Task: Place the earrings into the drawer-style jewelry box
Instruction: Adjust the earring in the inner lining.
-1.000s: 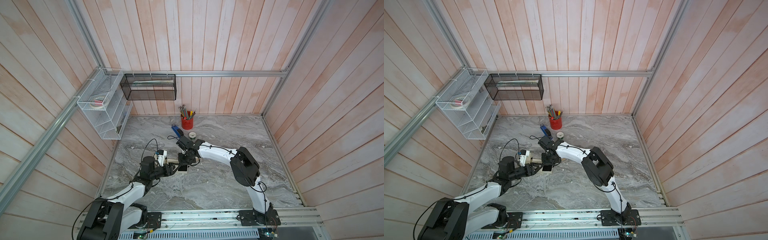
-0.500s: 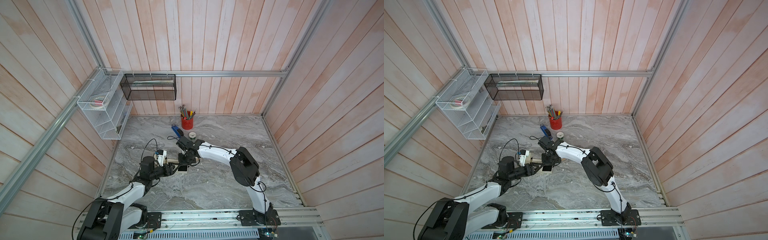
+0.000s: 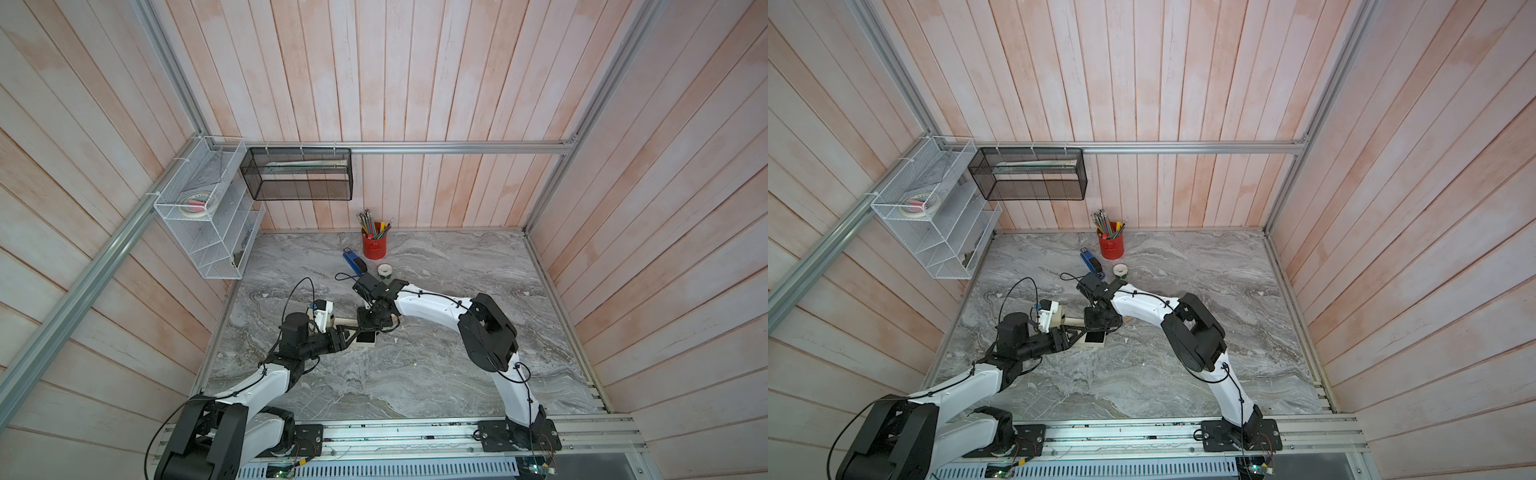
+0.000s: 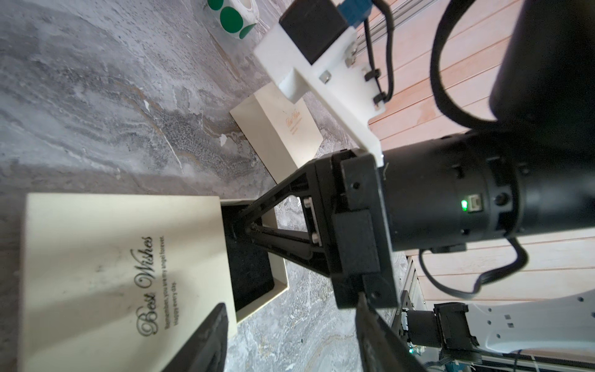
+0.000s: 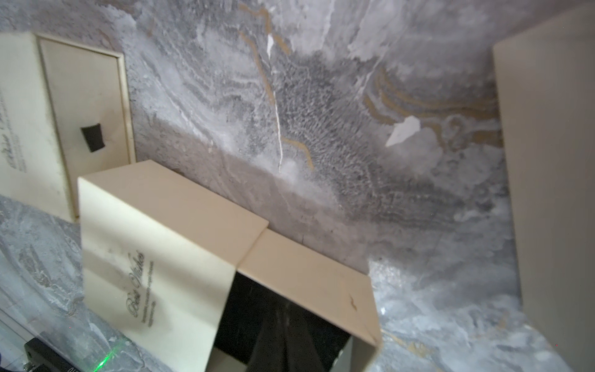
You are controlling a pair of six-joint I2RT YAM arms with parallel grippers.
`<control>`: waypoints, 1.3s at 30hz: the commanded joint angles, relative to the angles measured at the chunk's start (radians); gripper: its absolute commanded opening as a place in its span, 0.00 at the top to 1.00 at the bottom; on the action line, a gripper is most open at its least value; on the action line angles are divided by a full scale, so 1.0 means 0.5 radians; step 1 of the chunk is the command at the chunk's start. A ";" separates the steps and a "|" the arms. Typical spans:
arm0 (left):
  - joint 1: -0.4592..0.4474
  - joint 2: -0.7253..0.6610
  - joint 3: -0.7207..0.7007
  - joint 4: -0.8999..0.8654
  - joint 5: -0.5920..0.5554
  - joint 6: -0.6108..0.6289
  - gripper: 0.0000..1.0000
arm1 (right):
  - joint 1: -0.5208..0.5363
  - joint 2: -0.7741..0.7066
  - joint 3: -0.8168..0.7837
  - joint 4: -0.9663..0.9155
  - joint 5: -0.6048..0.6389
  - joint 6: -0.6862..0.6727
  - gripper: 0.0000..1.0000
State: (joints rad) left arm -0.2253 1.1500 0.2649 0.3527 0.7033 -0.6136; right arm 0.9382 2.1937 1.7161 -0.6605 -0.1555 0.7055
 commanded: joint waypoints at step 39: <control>-0.066 0.228 0.166 -0.020 0.043 0.129 0.36 | -0.103 -0.244 -0.621 0.667 -0.258 0.232 1.00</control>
State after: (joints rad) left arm -0.2512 1.2491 0.3222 0.3367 0.7113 -0.5682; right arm 0.8913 2.0487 1.4208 -0.3355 -0.2890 0.8116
